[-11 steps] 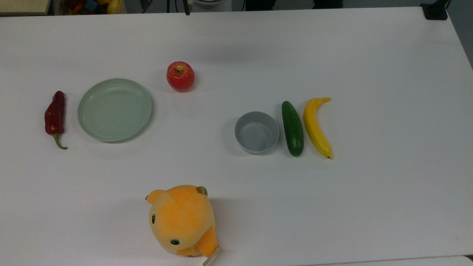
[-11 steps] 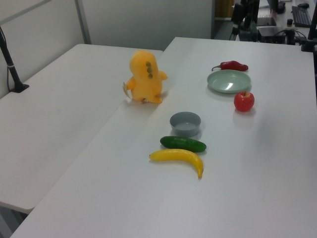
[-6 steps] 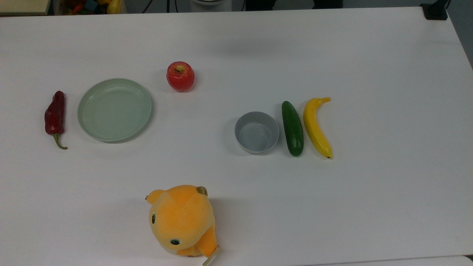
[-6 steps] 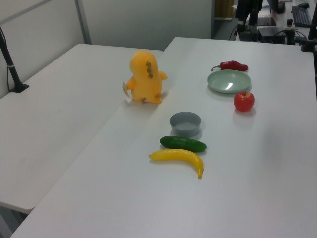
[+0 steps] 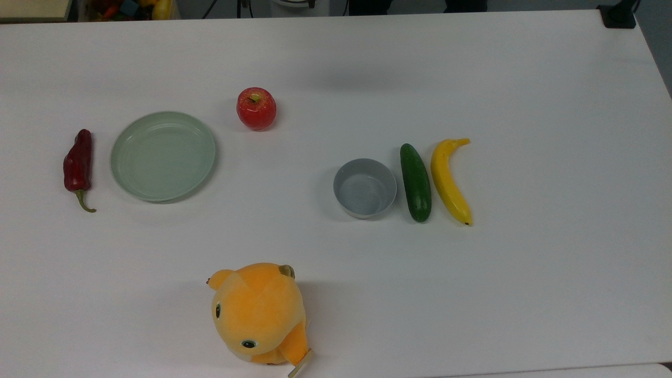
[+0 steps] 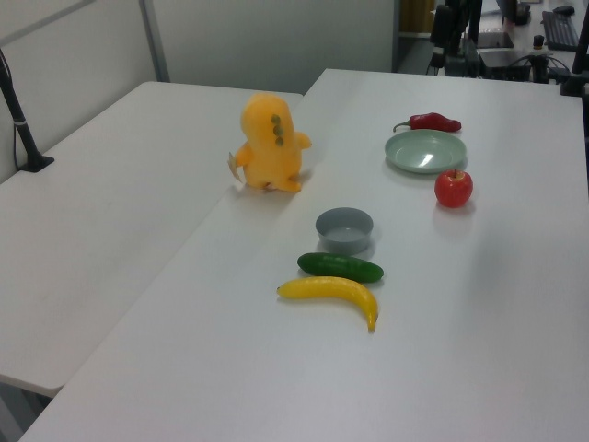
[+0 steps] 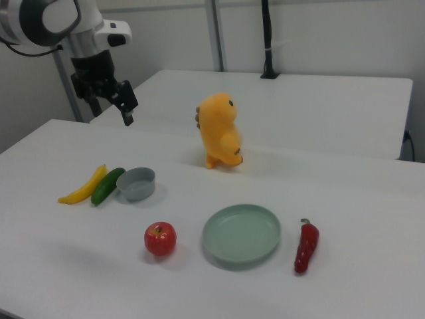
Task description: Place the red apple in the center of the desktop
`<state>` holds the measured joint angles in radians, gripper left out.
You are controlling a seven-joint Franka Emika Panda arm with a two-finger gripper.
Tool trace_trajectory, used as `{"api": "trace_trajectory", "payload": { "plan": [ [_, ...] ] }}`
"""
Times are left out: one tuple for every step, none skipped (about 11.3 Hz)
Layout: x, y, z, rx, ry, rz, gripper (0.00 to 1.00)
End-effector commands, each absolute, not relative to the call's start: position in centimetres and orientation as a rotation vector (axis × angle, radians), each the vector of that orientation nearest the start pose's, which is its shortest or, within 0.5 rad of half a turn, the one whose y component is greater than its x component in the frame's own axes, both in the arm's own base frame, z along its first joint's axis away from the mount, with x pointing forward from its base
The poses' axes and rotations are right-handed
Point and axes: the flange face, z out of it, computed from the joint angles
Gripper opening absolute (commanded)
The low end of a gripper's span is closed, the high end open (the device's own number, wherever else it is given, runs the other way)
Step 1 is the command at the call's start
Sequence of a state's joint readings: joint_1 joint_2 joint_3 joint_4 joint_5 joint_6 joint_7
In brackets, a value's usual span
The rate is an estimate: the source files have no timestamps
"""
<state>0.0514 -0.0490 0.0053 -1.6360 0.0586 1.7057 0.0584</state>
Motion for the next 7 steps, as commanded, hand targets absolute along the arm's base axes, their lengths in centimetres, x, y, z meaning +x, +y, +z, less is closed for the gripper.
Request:
{"api": "trace_trajectory", "payload": {
  "plan": [
    [55.34,2.98,62.91,-3.067,-0.143,-0.211,1.0],
    [55.29,2.76,62.98,-3.064,-0.142,-0.211,1.0],
    [55.23,2.85,63.0,-3.062,-0.135,-0.21,1.0],
    [55.23,3.0,62.99,-3.064,-0.135,-0.21,1.0],
    [55.22,3.02,63.0,-3.062,-0.133,-0.21,1.0],
    [55.23,3.01,62.99,-3.064,-0.131,-0.21,1.0],
    [55.14,3.19,63.05,-3.062,-0.135,-0.207,1.0]
  ]
}}
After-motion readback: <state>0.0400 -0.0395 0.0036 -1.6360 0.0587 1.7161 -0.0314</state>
